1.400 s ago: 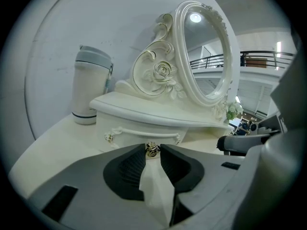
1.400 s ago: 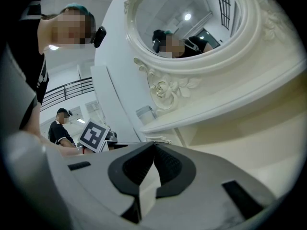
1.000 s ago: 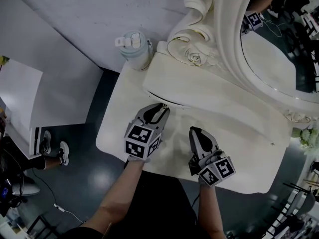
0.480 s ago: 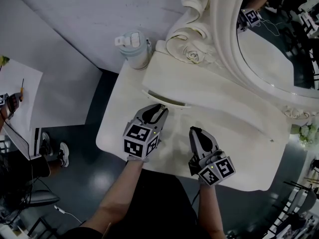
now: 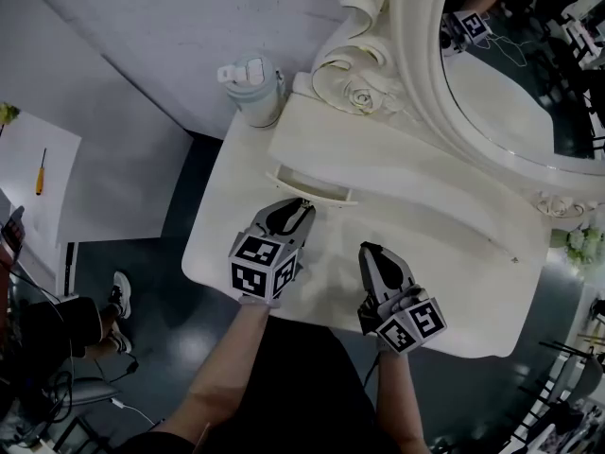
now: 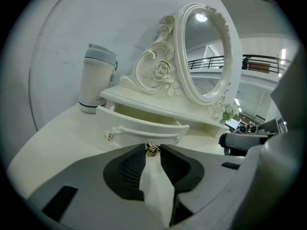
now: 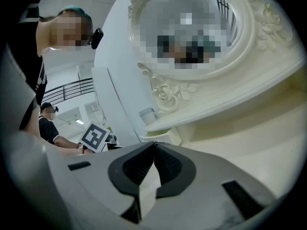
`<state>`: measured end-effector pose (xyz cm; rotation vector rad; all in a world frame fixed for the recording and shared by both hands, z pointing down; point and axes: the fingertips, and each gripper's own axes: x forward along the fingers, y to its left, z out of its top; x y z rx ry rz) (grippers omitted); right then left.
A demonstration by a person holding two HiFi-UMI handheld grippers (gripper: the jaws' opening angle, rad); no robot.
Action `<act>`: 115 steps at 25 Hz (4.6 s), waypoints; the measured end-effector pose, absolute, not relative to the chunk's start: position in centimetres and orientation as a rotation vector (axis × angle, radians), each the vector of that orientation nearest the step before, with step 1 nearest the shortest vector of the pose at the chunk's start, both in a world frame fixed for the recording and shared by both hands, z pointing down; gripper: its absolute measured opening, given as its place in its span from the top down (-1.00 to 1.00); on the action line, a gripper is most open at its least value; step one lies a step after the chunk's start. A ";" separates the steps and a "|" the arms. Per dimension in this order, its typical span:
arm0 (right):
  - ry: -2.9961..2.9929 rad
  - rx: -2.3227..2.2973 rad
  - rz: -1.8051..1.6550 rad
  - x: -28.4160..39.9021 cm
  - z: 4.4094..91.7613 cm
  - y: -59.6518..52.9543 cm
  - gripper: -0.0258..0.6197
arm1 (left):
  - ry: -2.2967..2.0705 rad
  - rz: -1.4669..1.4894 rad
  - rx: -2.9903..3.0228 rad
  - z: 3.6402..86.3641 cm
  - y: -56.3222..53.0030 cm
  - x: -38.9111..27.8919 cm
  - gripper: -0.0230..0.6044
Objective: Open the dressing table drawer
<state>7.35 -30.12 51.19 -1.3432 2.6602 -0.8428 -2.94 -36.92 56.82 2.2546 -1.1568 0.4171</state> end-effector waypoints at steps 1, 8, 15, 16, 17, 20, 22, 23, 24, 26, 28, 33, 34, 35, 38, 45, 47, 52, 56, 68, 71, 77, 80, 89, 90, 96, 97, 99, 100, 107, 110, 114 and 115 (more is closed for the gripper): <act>2.660 -1.343 -0.843 7.4 51.1 -30.0 0.90 | -1.157 0.417 2.253 56.8 -36.8 -3.0 0.57; 2.661 -1.342 -0.838 7.4 51.0 -29.2 0.90 | -1.161 0.410 2.245 56.9 -36.1 -3.2 0.57; 2.656 -1.341 -0.840 7.5 50.9 -28.3 0.90 | -1.159 0.404 2.237 56.9 -35.5 -3.4 0.57; 2.656 -1.340 -0.840 7.5 50.9 -28.2 0.90 | -1.160 0.403 2.236 56.8 -35.4 -3.4 0.57; 2.656 -1.340 -0.840 7.5 50.9 -28.1 0.90 | -1.161 0.404 2.235 56.8 -35.3 -3.4 0.57; 2.653 -1.344 -0.842 7.7 50.9 -27.8 0.90 | -1.161 0.400 2.231 56.9 -35.0 -3.5 0.57; 2.653 -1.343 -0.841 7.7 50.9 -27.8 0.90 | -1.162 0.396 2.228 56.9 -35.0 -3.5 0.57; 2.653 -1.343 -0.840 7.8 50.9 -27.7 0.90 | -1.163 0.396 2.227 56.9 -34.9 -3.5 0.57; 2.652 -1.344 -0.841 7.8 51.0 -27.6 0.90 | -1.164 0.396 2.225 56.9 -34.9 -3.5 0.57; 2.648 -1.346 -0.844 7.9 51.0 -27.5 0.90 | -1.164 0.395 2.222 56.9 -34.8 -3.5 0.57; 2.642 -1.346 -0.848 8.0 51.0 -27.5 0.90 | -1.164 0.397 2.219 57.0 -34.7 -3.5 0.57; 2.634 -1.343 -0.849 8.1 50.7 -27.3 0.90 | -1.162 0.391 2.211 56.9 -34.4 -3.6 0.57; 2.635 -1.341 -0.848 8.1 50.7 -27.3 0.90 | -1.162 0.389 2.210 56.9 -34.3 -3.7 0.57; 2.636 -1.339 -0.847 8.0 50.7 -27.3 0.90 | -1.162 0.387 2.209 56.9 -34.2 -3.7 0.57; 2.640 -1.335 -0.847 7.9 50.7 -27.2 0.90 | -1.158 0.385 2.207 56.9 -34.1 -3.7 0.57; 2.647 -1.332 -0.846 7.8 50.6 -26.9 0.90 | -1.158 0.395 2.217 56.9 -34.0 -3.7 0.56; 2.647 -1.332 -0.845 7.8 50.5 -26.9 0.90 | -1.156 0.388 2.228 56.7 -33.9 -3.6 0.50; 2.657 -1.312 -0.827 7.5 50.0 -26.9 0.90 | -1.160 0.371 2.265 55.8 -33.7 -3.7 0.31; 2.671 -1.295 -0.805 7.2 49.4 -26.8 0.90 | -1.177 0.364 2.269 55.2 -33.0 -4.3 0.31; 2.693 -1.302 -0.672 7.3 46.5 -26.5 0.90 | -1.216 0.272 2.349 51.8 -30.9 -5.4 0.92; 2.719 -1.302 -0.610 7.1 45.3 -26.4 0.91 | -1.224 0.222 2.385 50.3 -30.5 -5.4 0.92; 2.760 -1.282 -0.481 6.8 42.3 -26.0 0.91 | -1.233 0.159 2.451 46.9 -29.9 -5.1 0.92; 2.756 -1.303 -0.423 7.0 41.0 -26.1 0.91 | -1.237 0.135 2.478 45.4 -29.7 -4.9 0.92; 2.774 -1.344 -0.300 7.3 37.9 -25.6 0.91 | -1.258 0.084 2.522 41.5 -28.9 -5.1 0.92; 2.779 -1.346 -0.287 7.4 37.6 -25.6 0.91 | -1.263 0.077 2.524 41.1 -28.9 -5.1 0.92; 2.771 -1.342 -0.219 7.8 35.6 -25.4 0.91 | -1.295 0.027 2.551 38.5 -28.7 -5.5 0.92; 2.770 -1.344 -0.206 7.8 35.3 -25.4 0.91 | -1.302 0.018 2.556 38.1 -28.7 -5.6 0.92; 2.772 -1.353 -0.182 7.9 34.8 -25.4 0.91 | -1.315 0.004 2.563 37.4 -28.7 -5.8 0.92; 2.772 -1.355 -0.171 8.0 34.5 -25.4 0.91 | -1.321 0.001 2.567 37.1 -28.7 -5.9 0.92; 2.758 -1.361 -0.123 8.4 32.7 -25.2 0.91 | -1.361 -0.018 2.580 35.3 -28.4 -6.6 0.92; 2.749 -1.365 -0.102 8.5 31.9 -25.2 0.91 | -1.371 -0.038 2.591 34.4 -28.3 -6.9 0.92; 2.744 -1.367 -0.073 8.5 31.1 -25.0 0.91 | -1.377 -0.056 2.610 33.4 -28.1 -6.9 0.92; 2.744 -1.368 -0.068 8.5 31.0 -24.9 0.91 | -1.379 -0.058 2.614 33.2 -28.0 -7.0 0.92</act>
